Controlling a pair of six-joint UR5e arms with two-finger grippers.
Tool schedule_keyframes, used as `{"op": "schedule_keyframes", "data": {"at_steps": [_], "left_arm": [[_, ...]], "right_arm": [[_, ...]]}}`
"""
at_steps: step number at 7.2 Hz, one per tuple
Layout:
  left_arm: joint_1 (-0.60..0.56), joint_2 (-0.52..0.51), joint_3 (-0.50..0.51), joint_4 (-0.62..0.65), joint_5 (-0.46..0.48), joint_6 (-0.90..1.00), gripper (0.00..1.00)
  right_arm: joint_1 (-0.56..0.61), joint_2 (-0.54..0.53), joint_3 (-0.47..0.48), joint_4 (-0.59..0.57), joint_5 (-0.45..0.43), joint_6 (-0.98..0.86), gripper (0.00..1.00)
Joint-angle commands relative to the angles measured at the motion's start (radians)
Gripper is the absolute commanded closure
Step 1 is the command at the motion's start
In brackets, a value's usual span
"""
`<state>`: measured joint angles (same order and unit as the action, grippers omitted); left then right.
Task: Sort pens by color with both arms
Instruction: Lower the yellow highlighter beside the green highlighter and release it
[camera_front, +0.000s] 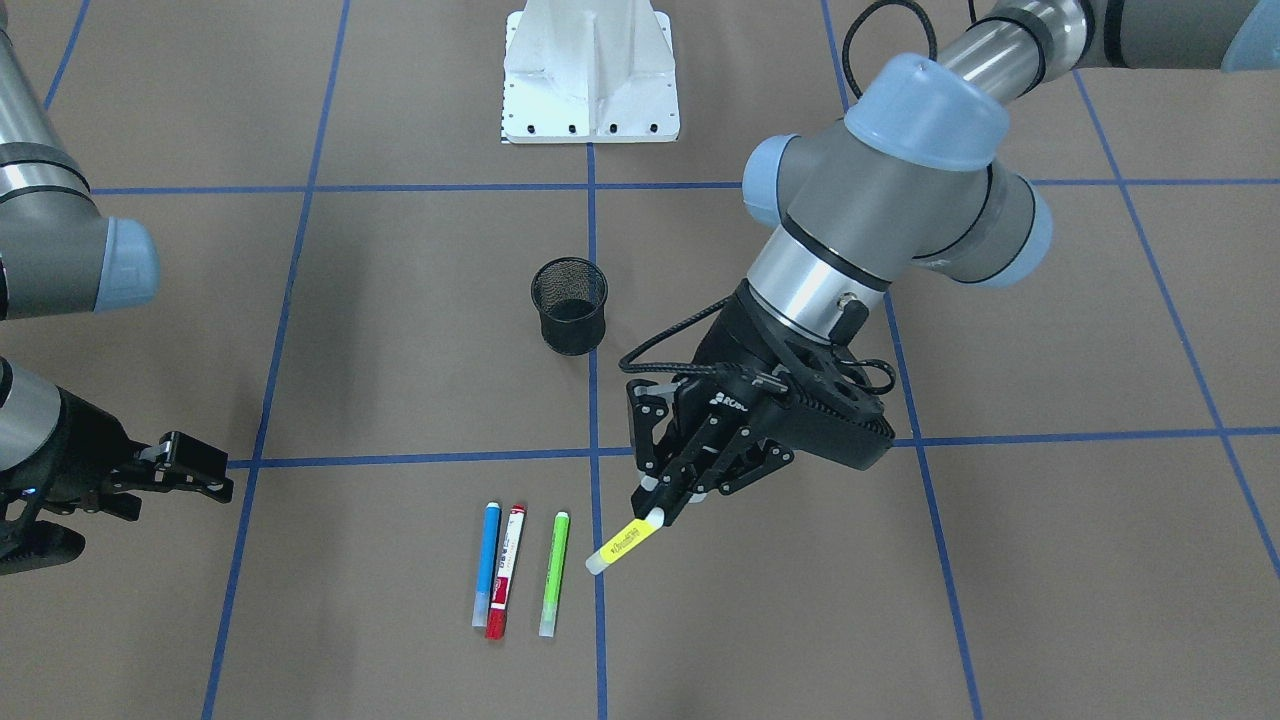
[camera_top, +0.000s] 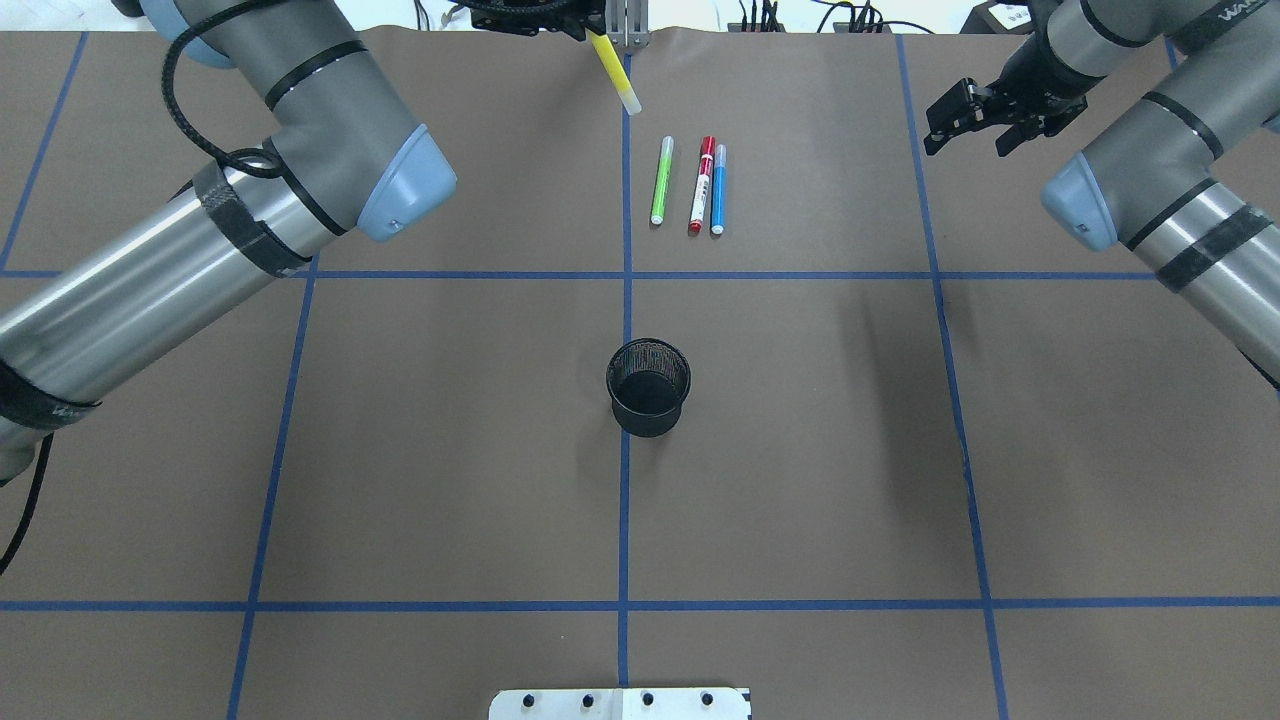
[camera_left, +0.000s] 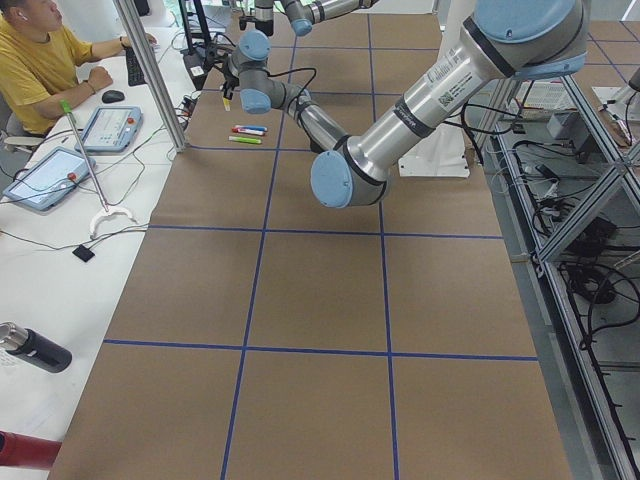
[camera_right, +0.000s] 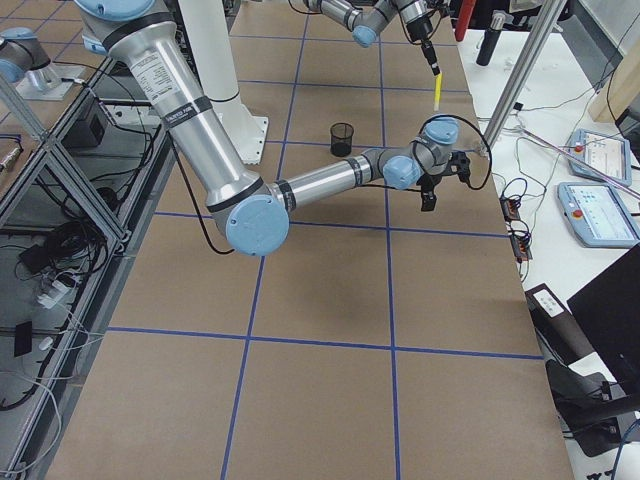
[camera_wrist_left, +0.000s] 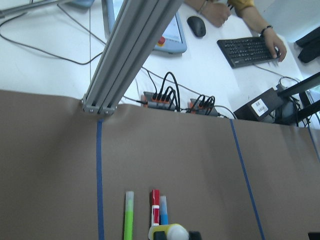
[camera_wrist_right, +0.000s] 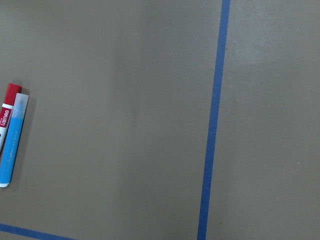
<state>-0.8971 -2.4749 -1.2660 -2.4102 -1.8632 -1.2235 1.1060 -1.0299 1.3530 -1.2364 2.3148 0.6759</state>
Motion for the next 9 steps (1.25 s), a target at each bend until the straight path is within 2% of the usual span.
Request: {"op": "schedule_keyframes", "data": {"at_steps": [1,2,5,6,7,8,9], "left_arm": [[0.086,0.051,0.081,-0.201,0.236,-0.001,0.91],[0.146,0.048,0.141,-0.274,0.334,-0.002,0.91],[0.249,0.047,0.301,-0.436,0.458,-0.001,0.91],[0.269,0.048,0.316,-0.448,0.487,0.001,0.86],[0.273,0.048,0.316,-0.451,0.489,0.001,0.74],[0.273,0.047,0.315,-0.451,0.487,0.001,0.56],[0.273,0.047,0.307,-0.451,0.487,0.001,0.32]], "right_arm": [[0.000,0.001,0.000,0.000,0.000,0.001,0.01],[0.000,-0.001,0.000,0.000,0.000,-0.001,0.01],[0.000,-0.002,-0.003,0.000,-0.002,-0.001,0.01],[0.000,-0.002,-0.002,0.000,-0.002,0.001,0.01],[0.000,-0.002,-0.003,0.000,-0.002,0.001,0.01],[0.000,-0.002,-0.002,0.000,-0.002,0.001,0.01],[0.000,-0.002,-0.003,0.000,-0.002,0.001,0.01]]}}
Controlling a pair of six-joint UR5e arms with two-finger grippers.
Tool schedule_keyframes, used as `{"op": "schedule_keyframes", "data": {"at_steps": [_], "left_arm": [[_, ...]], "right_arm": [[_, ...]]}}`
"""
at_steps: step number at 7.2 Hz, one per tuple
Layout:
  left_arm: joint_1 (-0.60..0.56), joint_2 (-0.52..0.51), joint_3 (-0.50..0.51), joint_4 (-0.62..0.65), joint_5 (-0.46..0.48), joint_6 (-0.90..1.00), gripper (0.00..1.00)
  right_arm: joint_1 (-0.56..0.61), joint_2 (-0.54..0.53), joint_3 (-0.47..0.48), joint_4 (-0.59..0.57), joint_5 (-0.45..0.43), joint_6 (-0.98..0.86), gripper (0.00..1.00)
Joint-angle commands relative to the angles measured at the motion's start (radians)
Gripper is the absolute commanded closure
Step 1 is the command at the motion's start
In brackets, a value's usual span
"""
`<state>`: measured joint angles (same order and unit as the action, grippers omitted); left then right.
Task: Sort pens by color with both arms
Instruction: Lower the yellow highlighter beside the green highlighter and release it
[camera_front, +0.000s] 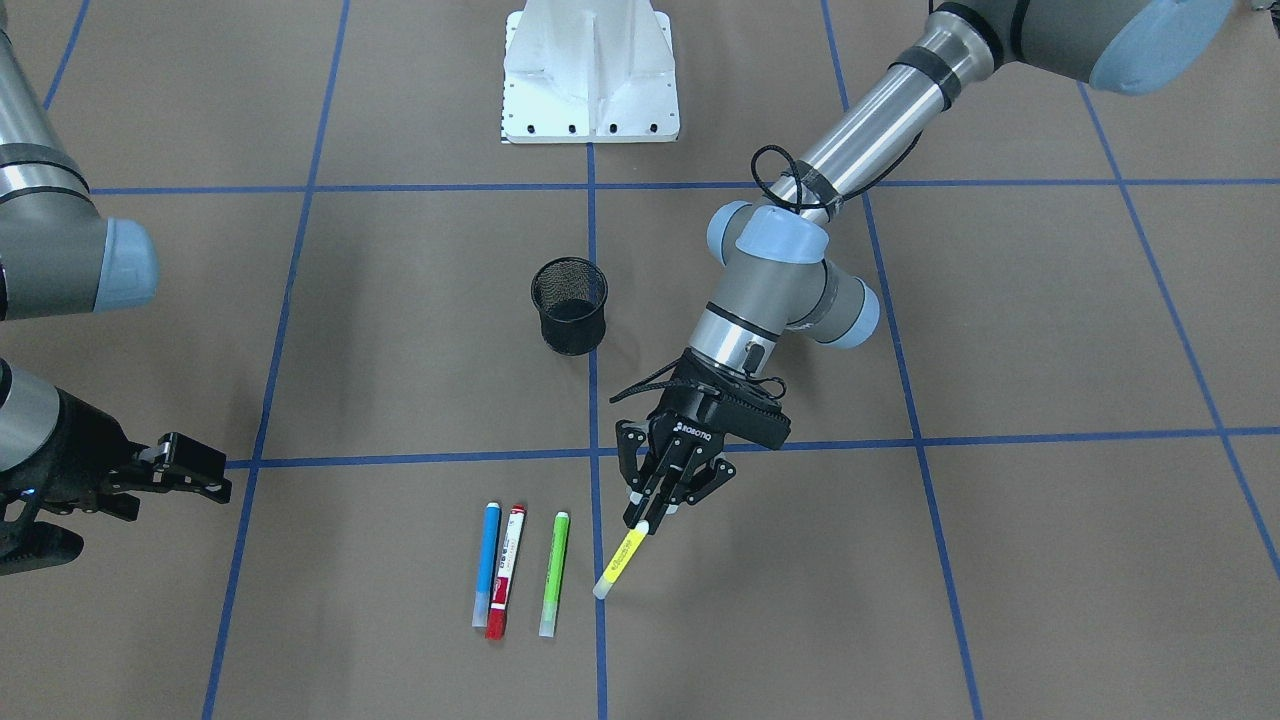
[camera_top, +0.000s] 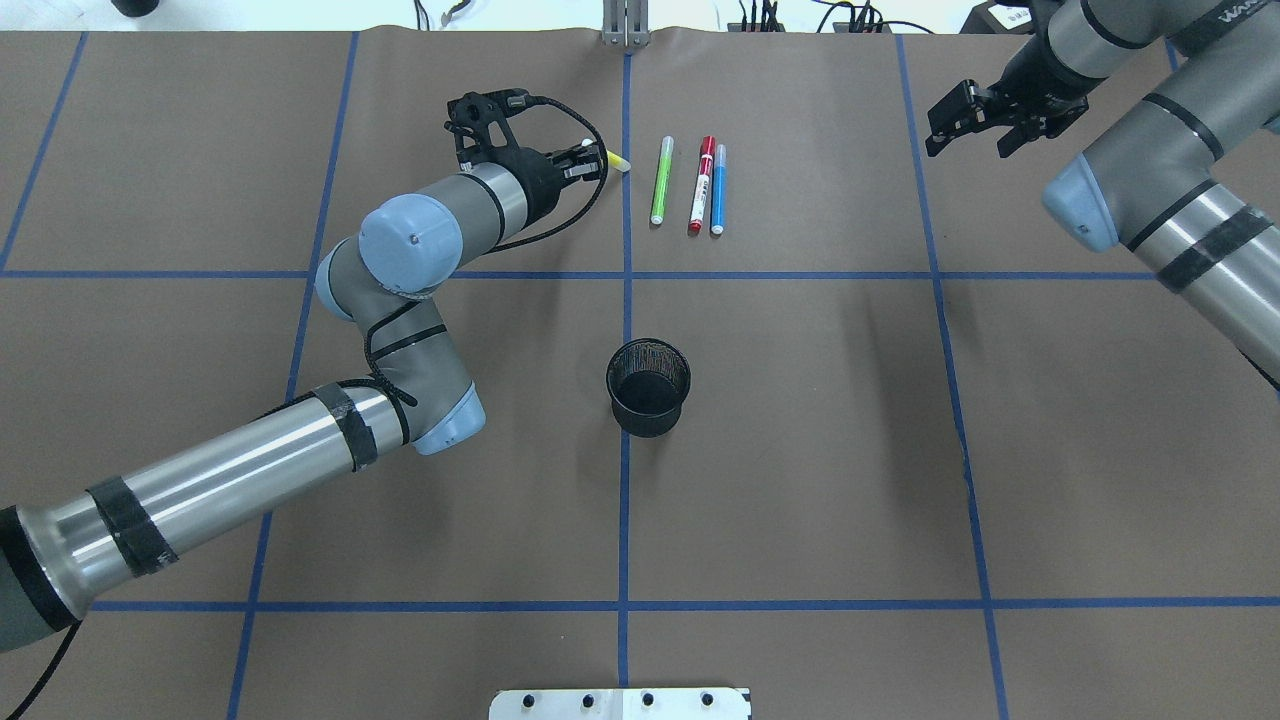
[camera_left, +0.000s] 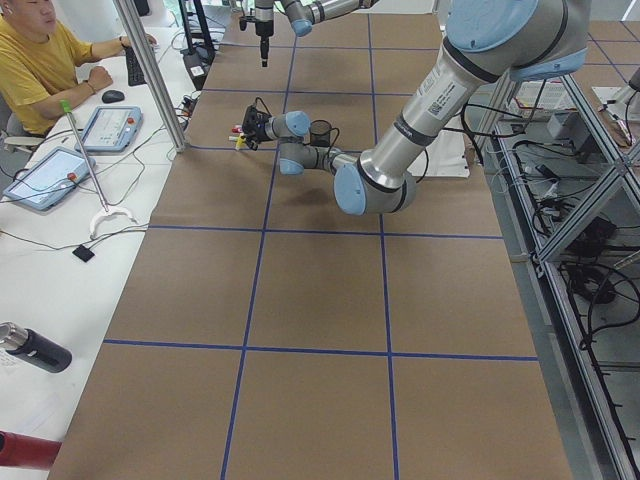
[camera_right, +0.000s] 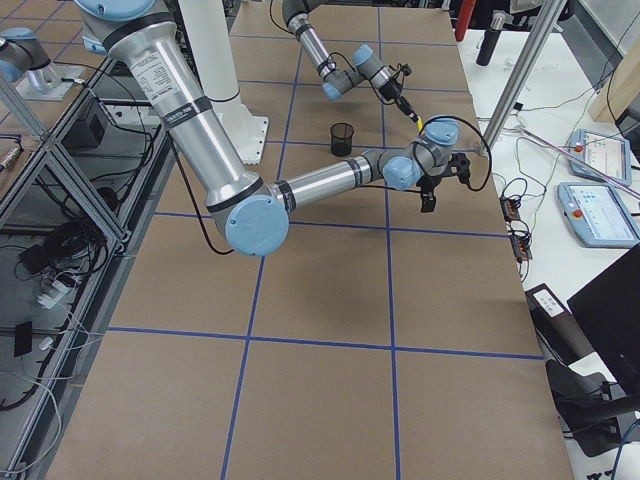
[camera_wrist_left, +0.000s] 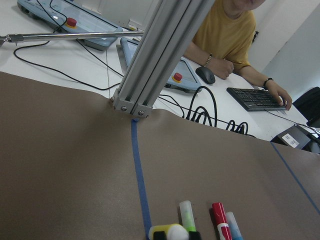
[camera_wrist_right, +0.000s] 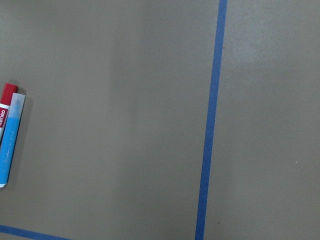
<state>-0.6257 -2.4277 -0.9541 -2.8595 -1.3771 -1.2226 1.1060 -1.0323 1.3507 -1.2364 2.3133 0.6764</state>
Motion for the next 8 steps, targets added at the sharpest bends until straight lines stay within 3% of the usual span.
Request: {"op": "schedule_keyframes", "data": {"at_steps": [1,2,6,8], "left_arm": [[0.001,-0.001,-0.008,-0.001,0.000,-0.001,0.11],[0.001,-0.001,-0.009,-0.001,-0.003,-0.002,0.04],[-0.011,0.001,-0.050,0.053,-0.075,0.062,0.02],[-0.043,0.019,-0.212,0.348,-0.196,0.167,0.02]], "right_arm": [[0.000,0.000,-0.001,0.000,0.000,0.000,0.01],[0.000,0.000,0.001,0.000,0.000,0.000,0.01],[0.003,-0.002,0.001,0.002,0.000,-0.004,0.01],[0.035,-0.011,0.001,-0.003,0.005,-0.029,0.01]]}}
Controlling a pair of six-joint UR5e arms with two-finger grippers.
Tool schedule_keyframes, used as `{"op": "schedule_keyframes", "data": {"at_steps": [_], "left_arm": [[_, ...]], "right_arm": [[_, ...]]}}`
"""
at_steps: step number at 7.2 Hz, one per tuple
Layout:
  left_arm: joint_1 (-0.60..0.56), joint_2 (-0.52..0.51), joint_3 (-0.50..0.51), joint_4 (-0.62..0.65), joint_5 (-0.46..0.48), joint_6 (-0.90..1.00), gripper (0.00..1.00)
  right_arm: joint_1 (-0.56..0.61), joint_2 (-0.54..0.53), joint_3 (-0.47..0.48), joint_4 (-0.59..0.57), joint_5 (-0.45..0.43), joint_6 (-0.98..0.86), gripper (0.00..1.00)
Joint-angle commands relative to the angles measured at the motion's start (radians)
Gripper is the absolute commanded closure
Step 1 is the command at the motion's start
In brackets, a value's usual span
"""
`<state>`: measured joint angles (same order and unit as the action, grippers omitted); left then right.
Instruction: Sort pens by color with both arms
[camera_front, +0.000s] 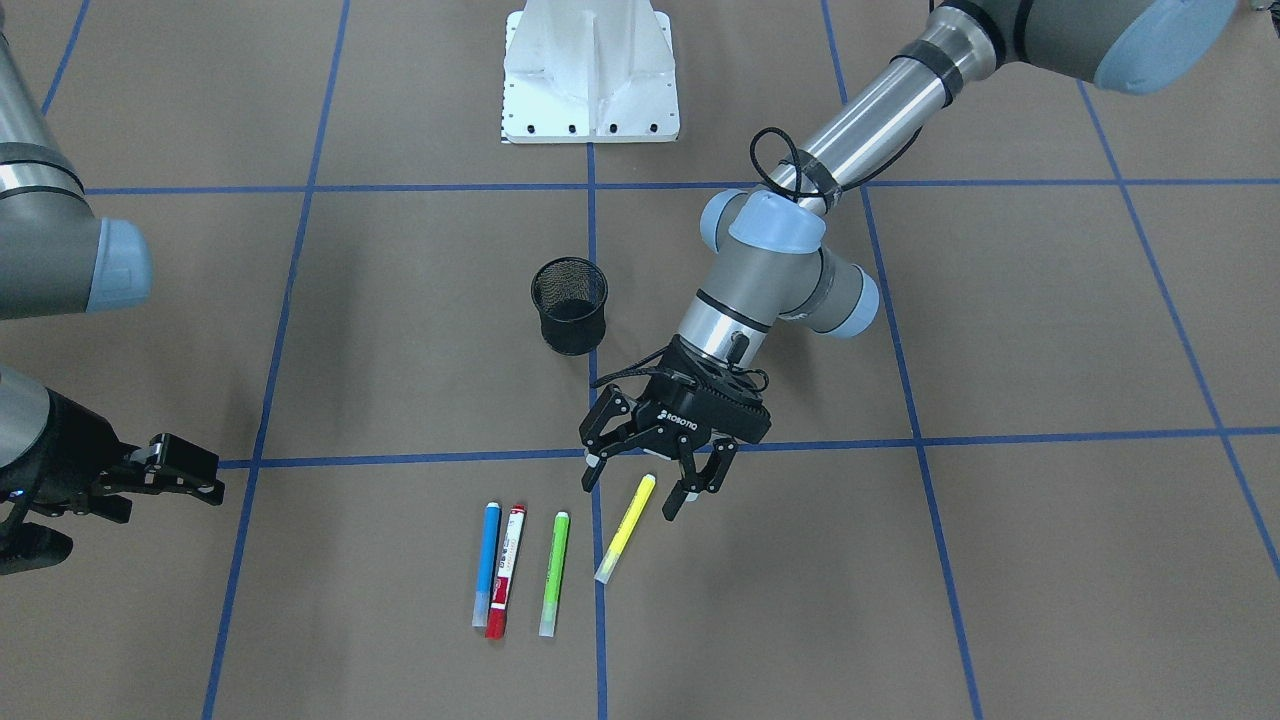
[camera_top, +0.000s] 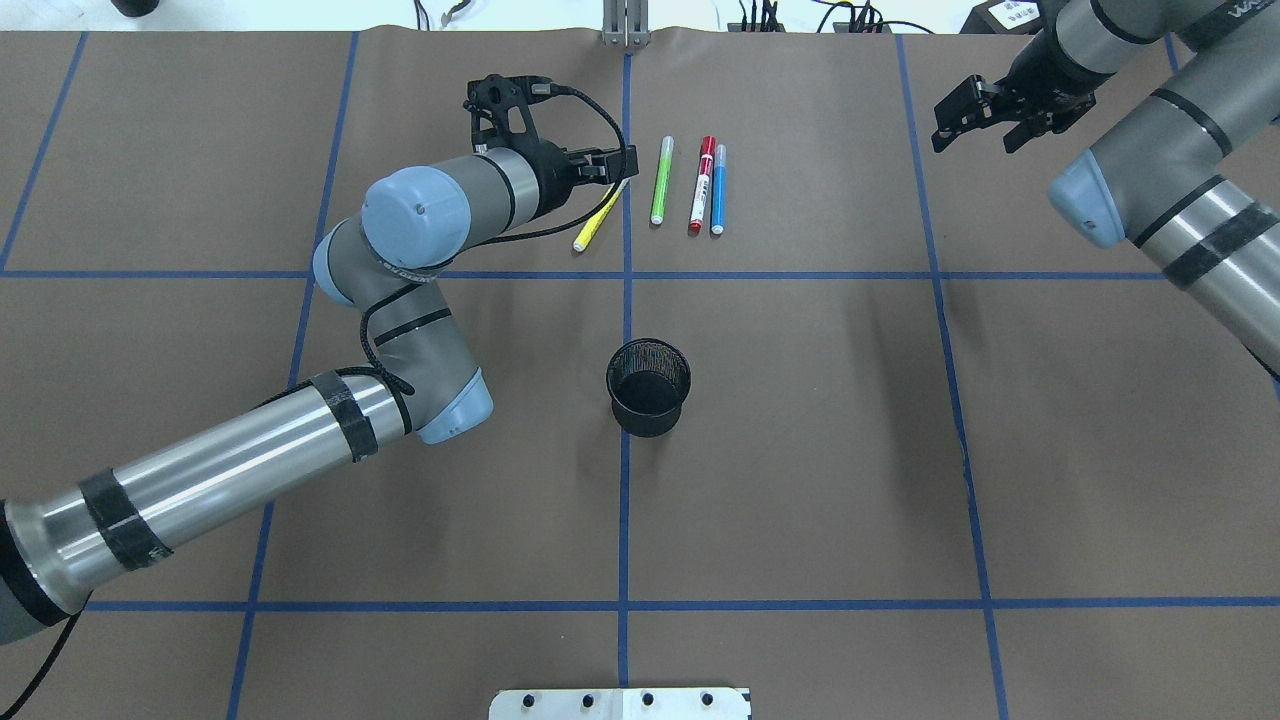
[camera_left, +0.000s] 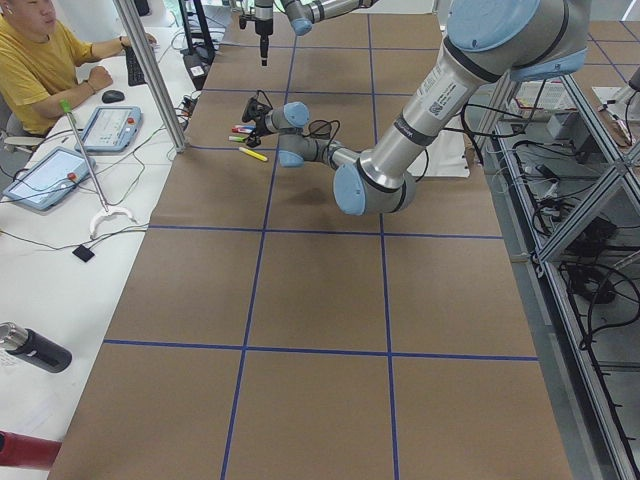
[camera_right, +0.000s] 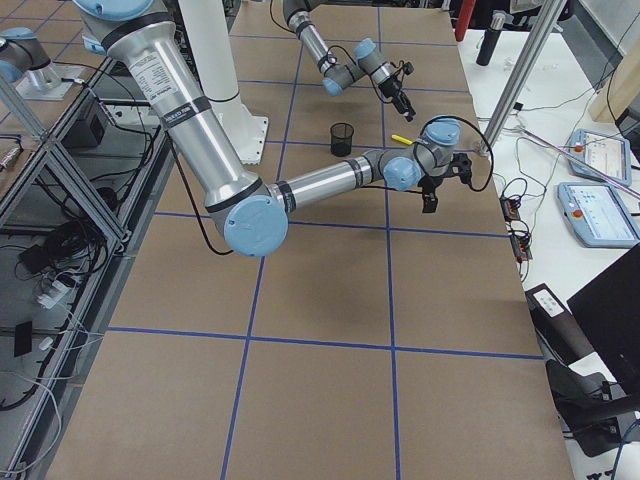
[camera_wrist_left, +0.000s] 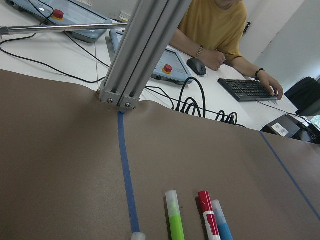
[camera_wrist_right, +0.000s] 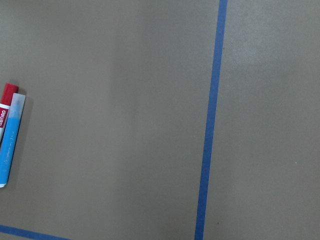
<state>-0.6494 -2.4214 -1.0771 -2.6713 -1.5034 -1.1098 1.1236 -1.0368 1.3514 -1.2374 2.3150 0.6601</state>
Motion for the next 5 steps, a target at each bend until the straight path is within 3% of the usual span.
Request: {"op": "schedule_keyframes", "data": {"at_steps": [1,2,4,5], "left_arm": [[-0.048,0.051,-0.187,0.277,-0.152,0.086,0.02],[-0.091,0.105,-0.296,0.388,-0.238,0.134,0.02],[-0.197,0.172,-0.503,0.734,-0.397,0.305,0.02],[-0.226,0.201,-0.599,0.913,-0.415,0.424,0.02]], "right_arm": [[0.039,-0.014,0.000,-0.004,0.009,-0.037,0.01],[0.068,-0.050,0.008,-0.004,0.014,-0.089,0.01],[0.131,-0.124,0.012,-0.004,0.015,-0.215,0.00],[0.166,-0.170,0.012,-0.004,0.015,-0.299,0.00]]}}
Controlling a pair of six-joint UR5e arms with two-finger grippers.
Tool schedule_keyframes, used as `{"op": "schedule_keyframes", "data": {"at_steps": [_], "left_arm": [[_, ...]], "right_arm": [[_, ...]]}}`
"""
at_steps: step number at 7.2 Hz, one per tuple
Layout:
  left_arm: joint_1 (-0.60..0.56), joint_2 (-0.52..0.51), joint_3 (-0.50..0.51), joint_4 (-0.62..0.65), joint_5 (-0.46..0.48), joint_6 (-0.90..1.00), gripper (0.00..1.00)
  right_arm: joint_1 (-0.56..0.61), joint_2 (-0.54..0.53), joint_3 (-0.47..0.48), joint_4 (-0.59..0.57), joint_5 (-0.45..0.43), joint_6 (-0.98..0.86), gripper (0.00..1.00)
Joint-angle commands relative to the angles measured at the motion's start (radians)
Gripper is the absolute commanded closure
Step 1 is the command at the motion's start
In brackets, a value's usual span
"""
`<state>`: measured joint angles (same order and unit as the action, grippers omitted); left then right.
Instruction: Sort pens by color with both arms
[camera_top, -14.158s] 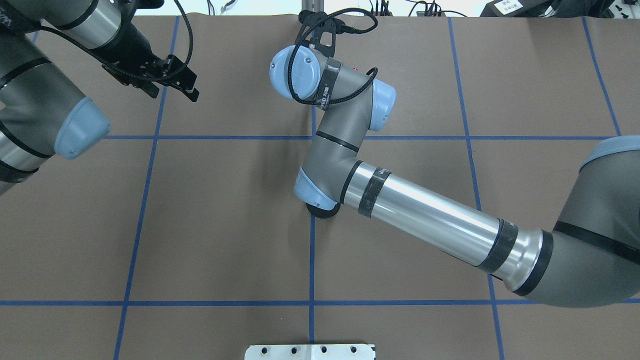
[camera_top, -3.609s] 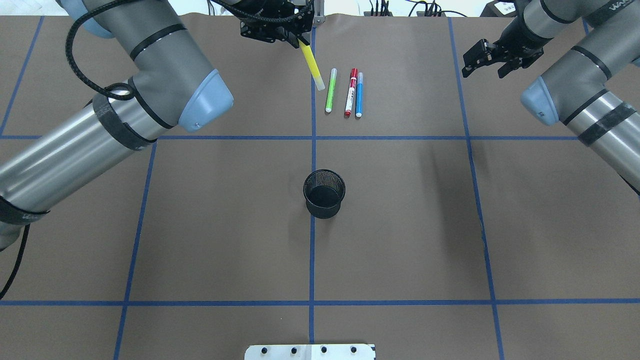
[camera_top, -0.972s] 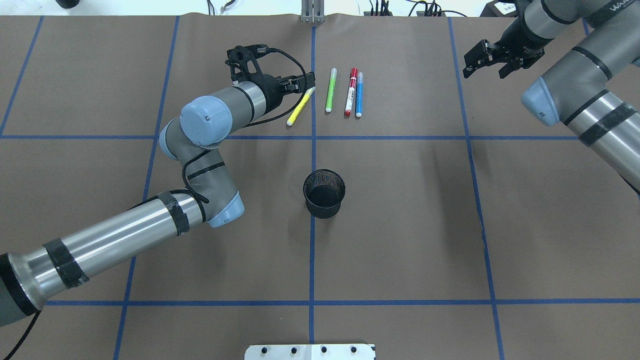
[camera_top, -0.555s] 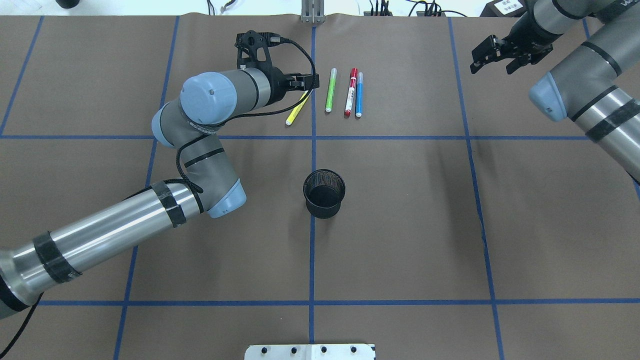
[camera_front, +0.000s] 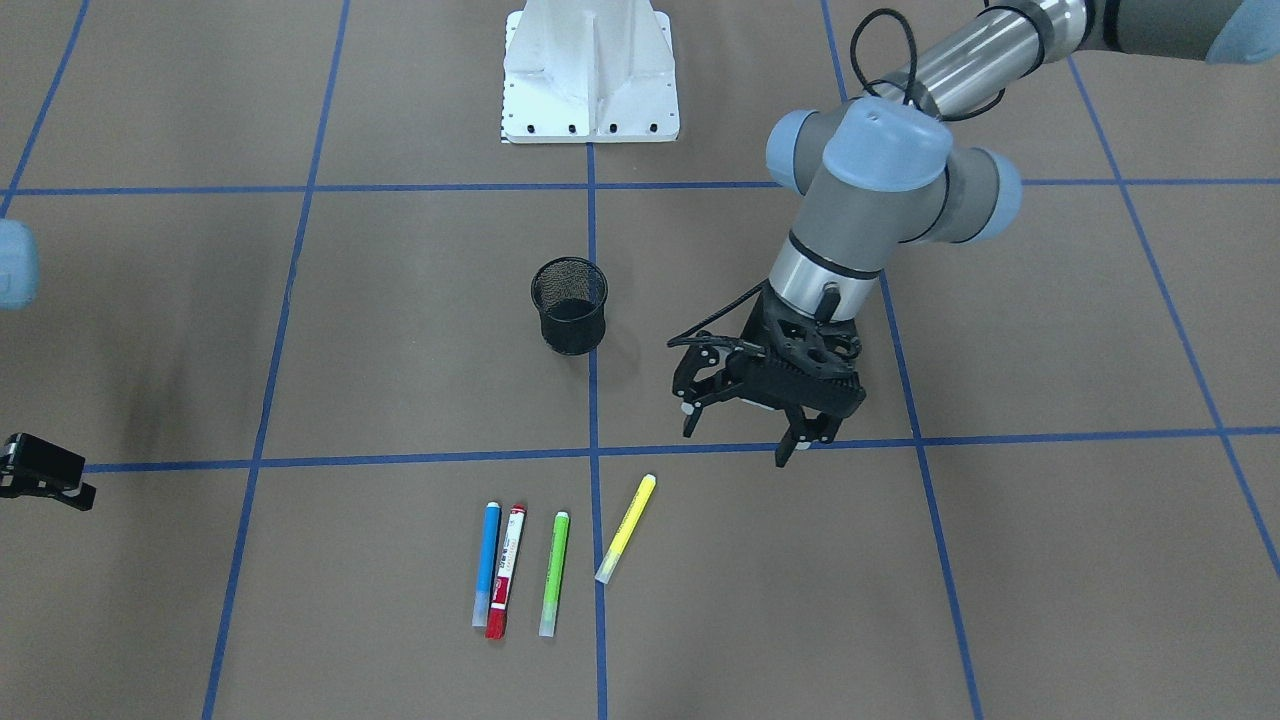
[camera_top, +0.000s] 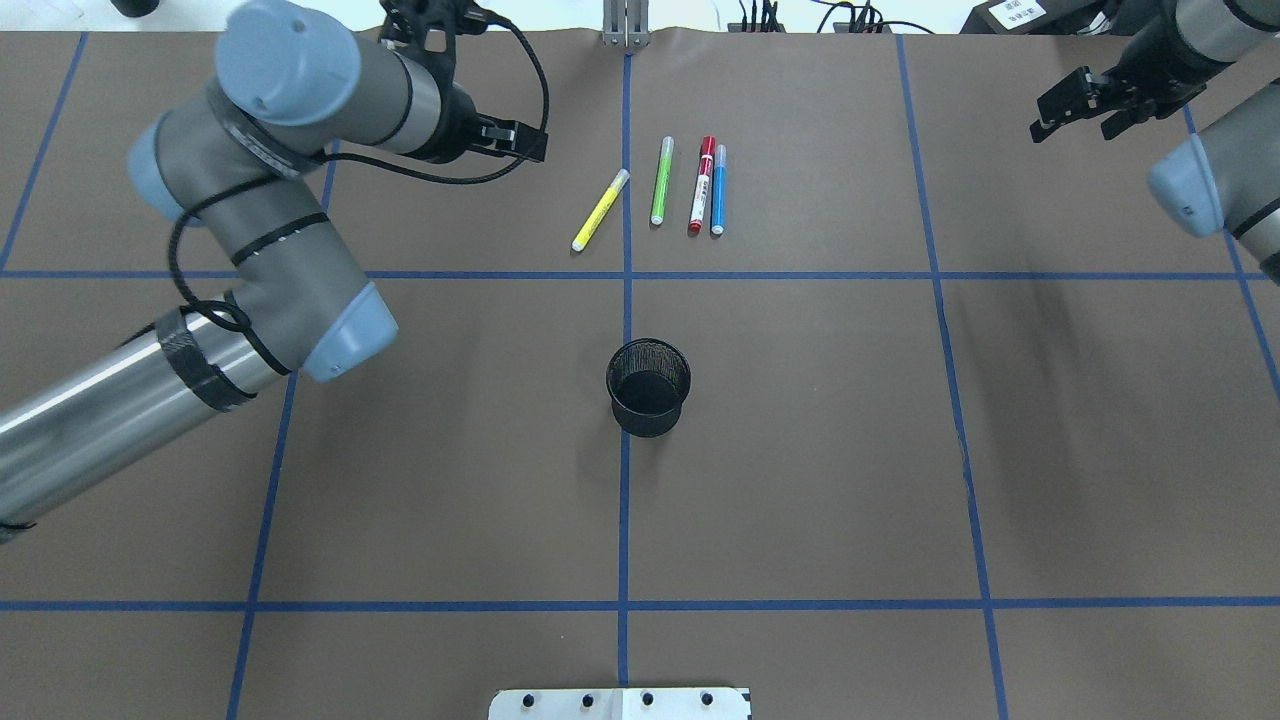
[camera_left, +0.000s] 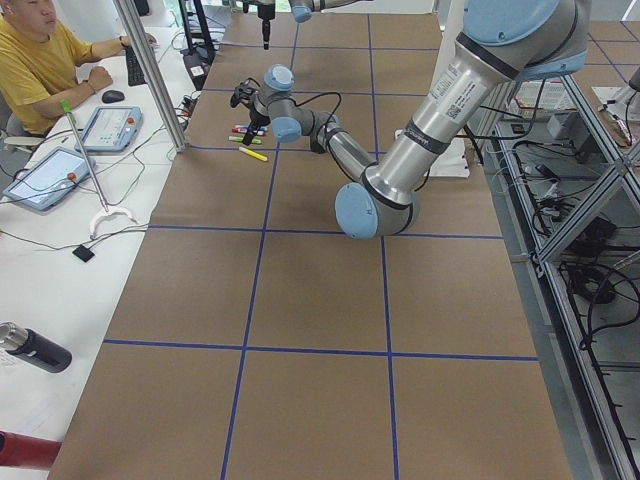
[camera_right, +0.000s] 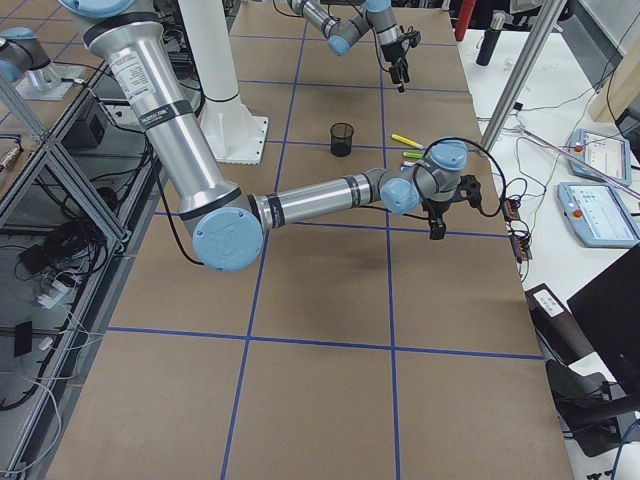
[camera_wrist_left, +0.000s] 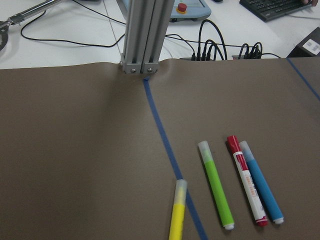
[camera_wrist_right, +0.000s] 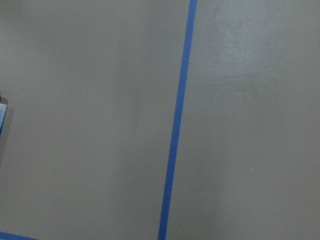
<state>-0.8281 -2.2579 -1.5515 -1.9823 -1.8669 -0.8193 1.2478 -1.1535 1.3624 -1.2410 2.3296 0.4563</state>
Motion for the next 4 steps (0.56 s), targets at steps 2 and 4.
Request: {"op": "schedule_keyframes", "data": {"at_steps": [2,4], "left_arm": [[-0.156,0.121,-0.252,0.499,-0.061,0.443,0.02],[-0.355,0.263,-0.237,0.527,-0.223,0.735,0.02]], "right_arm": [[0.138,-0.173,0.000,0.000,0.001,-0.323,0.00],[0.269,-0.276,0.001,-0.005,0.031,-0.521,0.00]]}}
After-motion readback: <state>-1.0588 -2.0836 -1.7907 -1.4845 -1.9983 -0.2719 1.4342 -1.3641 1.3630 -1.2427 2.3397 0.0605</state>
